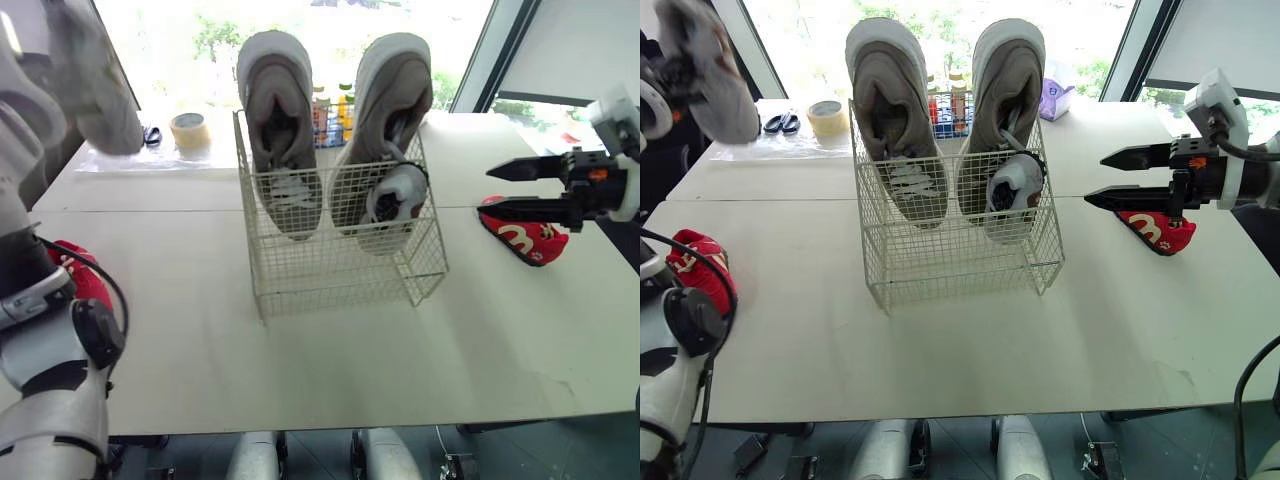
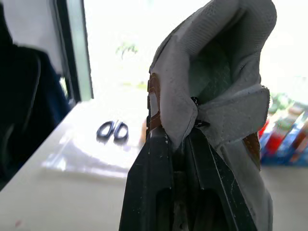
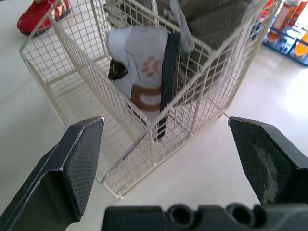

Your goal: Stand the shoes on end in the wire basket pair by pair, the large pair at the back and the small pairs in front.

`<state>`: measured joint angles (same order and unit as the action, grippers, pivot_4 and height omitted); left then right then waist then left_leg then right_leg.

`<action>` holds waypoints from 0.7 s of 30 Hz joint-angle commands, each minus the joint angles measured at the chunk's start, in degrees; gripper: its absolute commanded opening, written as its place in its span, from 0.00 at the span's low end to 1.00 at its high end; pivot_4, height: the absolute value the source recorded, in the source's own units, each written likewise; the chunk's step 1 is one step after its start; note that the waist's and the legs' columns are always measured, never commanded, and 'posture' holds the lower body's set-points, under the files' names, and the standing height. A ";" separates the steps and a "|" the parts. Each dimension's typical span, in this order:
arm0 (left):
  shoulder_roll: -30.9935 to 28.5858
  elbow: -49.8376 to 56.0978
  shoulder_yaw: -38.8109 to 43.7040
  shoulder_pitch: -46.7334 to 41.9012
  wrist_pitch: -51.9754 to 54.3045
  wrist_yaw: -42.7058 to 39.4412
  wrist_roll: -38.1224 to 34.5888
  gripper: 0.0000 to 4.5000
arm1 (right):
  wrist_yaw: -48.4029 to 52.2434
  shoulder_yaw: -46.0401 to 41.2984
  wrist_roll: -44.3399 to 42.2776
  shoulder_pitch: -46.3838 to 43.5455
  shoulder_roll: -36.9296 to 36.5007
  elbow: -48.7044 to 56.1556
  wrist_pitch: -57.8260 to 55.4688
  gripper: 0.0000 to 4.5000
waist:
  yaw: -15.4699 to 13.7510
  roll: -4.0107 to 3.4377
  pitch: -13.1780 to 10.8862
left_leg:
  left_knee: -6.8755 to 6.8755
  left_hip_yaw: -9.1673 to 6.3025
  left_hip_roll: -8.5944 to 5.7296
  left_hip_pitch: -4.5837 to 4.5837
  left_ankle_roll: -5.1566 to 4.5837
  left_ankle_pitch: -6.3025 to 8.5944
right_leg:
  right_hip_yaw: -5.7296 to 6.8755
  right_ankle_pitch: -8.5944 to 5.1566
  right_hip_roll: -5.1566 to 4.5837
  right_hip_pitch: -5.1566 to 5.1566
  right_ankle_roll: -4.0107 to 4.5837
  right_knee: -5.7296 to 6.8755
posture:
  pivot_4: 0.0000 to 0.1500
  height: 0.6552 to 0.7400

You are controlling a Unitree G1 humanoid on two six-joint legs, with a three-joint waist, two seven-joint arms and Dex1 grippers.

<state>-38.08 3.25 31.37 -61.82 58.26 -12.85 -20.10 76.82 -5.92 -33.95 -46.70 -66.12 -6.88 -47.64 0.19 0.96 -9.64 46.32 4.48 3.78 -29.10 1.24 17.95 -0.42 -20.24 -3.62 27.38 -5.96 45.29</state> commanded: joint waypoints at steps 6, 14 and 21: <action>11.33 32.29 -1.05 3.44 5.55 4.90 -15.48 0.00 | -0.02 -0.14 1.46 -5.71 2.13 -6.06 3.05 1.00 | 0.08 0.01 0.00 | 0.04 -0.02 -0.02 0.03 -0.04 0.02 | -0.09 0.02 -0.02 -0.06 -0.05 0.01 | 1.00 0.07; 18.39 38.57 -4.20 8.51 8.26 9.14 -23.83 0.00 | 1.63 2.94 4.87 -9.46 5.01 -11.63 5.09 1.00 | 0.65 -0.03 0.02 | -0.14 0.04 0.00 0.35 -0.05 0.03 | -0.35 0.04 0.05 -0.07 -0.08 0.09 | 1.00 0.07; 15.37 37.87 -3.01 9.39 4.93 11.29 -26.24 0.00 | 3.09 3.42 6.27 -10.69 5.09 -13.71 5.37 1.00 | 0.45 0.01 0.00 | -0.10 0.05 -0.03 0.38 -0.06 0.03 | -0.37 0.04 0.05 -0.12 -0.07 0.08 | 1.00 0.07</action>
<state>-21.44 40.77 27.39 -50.37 65.75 -2.14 -46.27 79.44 -1.16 -27.82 -55.91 -60.14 -20.83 -42.99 0.64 0.97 -9.64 46.22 4.53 3.74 -28.73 1.18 17.98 -0.79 -20.20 -3.56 27.26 -6.03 45.38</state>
